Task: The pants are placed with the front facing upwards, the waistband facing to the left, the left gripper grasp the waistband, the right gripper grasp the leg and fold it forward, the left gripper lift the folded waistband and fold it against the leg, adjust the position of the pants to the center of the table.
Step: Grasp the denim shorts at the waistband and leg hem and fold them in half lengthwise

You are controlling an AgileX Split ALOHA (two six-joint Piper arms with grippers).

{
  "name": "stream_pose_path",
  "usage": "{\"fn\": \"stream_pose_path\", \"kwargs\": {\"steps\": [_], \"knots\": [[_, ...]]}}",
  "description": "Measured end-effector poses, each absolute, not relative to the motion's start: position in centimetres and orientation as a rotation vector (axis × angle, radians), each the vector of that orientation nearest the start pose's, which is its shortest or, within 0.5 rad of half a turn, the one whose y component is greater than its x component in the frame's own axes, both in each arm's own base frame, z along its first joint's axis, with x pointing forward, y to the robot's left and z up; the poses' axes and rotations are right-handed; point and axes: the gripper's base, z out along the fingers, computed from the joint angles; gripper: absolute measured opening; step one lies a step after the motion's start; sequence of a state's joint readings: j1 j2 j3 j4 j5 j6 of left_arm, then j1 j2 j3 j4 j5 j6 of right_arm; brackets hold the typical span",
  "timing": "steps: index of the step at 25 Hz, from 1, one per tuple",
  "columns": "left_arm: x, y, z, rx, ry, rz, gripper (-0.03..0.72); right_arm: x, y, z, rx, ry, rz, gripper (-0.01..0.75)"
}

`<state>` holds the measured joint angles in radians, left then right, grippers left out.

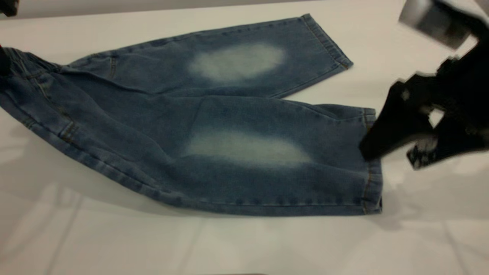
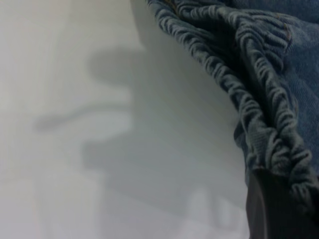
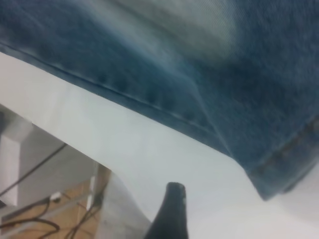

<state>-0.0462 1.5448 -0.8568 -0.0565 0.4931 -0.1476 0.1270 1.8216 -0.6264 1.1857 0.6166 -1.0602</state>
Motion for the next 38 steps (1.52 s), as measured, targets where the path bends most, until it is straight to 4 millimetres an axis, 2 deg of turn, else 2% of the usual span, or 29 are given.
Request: {"fn": "stream_pose_path", "kwargs": {"steps": [6, 15, 21, 24, 26, 28, 30, 32, 35, 38], "knots": [[29.2, -1.6, 20.2, -0.194, 2.660, -0.115, 0.062, 23.7, 10.2, 6.8, -0.316, 2.964, 0.806, 0.565], [29.2, -1.6, 20.2, -0.196, 2.657, -0.117, 0.062, 23.8, 10.6, 5.5, -0.321, 2.958, 0.743, 0.549], [29.2, -1.6, 20.2, -0.196, 2.657, -0.117, 0.062, 24.2, 10.8, 4.4, -0.288, 2.914, 0.771, 0.548], [29.2, -1.6, 20.2, -0.196, 2.656, -0.117, 0.062, 24.5, 11.1, 4.1, -0.270, 2.888, 0.809, 0.521], [29.2, -1.6, 20.2, -0.196, 2.655, -0.118, 0.062, 24.5, 11.2, 3.8, -0.259, 2.888, 0.823, 0.453], [29.2, -1.6, 20.2, -0.196, 2.654, -0.118, 0.062, 24.5, 11.1, 3.6, -0.252, 2.891, 0.817, 0.339], [29.2, -1.6, 20.2, -0.196, 2.654, -0.118, 0.062, 24.5, 11.0, 3.4, -0.259, 2.898, 0.798, 0.172], [29.2, -1.6, 20.2, -0.196, 2.654, -0.118, 0.062, 24.5, 11.0, 3.3, -0.267, 2.900, 0.790, 0.067], [29.2, -1.6, 20.2, -0.196, 2.654, -0.118, 0.062, 24.6, 11.0, 3.7, -0.291, 2.883, 0.788, 0.031], [29.2, -1.6, 20.2, -0.196, 2.654, -0.118, 0.062, 25.1, 11.2, 5.7, -0.324, 2.805, 0.796, 0.027]]}}
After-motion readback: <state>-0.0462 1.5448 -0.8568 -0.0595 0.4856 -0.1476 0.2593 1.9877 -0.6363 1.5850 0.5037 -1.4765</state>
